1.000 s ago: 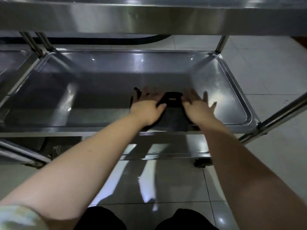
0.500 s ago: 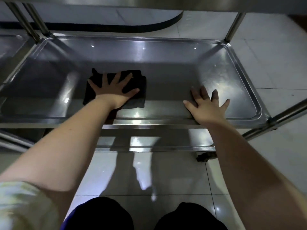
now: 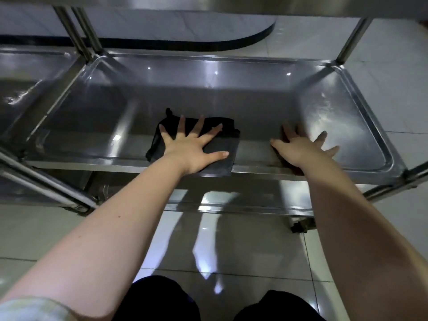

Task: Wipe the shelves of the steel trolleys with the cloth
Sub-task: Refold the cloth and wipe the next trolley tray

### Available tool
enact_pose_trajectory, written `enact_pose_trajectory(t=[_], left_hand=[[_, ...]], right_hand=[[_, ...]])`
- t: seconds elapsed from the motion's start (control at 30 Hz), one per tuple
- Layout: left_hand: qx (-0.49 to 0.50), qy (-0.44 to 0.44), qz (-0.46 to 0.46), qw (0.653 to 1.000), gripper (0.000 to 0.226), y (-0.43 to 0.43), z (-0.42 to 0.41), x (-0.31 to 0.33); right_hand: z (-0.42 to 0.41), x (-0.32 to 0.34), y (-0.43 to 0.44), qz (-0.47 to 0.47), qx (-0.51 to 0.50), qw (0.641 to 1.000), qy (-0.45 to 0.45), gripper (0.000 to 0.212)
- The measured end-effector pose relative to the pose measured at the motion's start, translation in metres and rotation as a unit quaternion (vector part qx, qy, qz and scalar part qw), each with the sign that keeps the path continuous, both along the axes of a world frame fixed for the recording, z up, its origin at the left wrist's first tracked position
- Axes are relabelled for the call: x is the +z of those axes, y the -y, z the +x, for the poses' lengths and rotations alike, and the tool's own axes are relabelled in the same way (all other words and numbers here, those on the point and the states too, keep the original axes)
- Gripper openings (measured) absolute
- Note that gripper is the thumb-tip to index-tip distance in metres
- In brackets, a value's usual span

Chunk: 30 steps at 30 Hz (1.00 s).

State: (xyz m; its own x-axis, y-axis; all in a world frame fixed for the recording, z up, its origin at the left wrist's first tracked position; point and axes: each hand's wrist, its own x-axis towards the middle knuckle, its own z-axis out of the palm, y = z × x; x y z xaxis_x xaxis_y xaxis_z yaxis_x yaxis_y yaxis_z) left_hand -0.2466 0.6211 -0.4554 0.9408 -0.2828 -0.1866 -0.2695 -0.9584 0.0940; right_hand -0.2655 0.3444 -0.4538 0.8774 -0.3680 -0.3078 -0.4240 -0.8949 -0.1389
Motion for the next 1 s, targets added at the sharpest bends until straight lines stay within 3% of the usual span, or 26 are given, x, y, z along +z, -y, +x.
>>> enact_pose_trajectory(t=[0.17,0.33,0.53,0.73,1.0], left_hand=[[0.011,0.009,-0.009,1.000,0.078,-0.011,-0.006,-0.005],[0.078,-0.006,-0.026,0.997,0.084,-0.078,0.013,-0.004],[0.109,-0.008,0.006,0.994,0.074,-0.124,0.044,0.005],[0.134,-0.008,0.031,0.990,0.072,-0.084,0.045,0.003],[0.053,0.023,-0.001,0.998,0.075,-0.023,0.016,-0.006]], right_hand=[[0.018,-0.005,-0.090,0.008,0.179,0.980,0.084,0.054],[0.016,-0.020,-0.094,-0.025,0.186,0.978,0.092,0.067],[0.016,-0.024,-0.098,-0.054,0.178,0.978,0.091,0.079],[0.014,-0.021,-0.101,-0.060,0.178,0.979,0.083,0.075],[0.007,-0.019,-0.089,-0.048,0.175,0.980,0.078,0.075]])
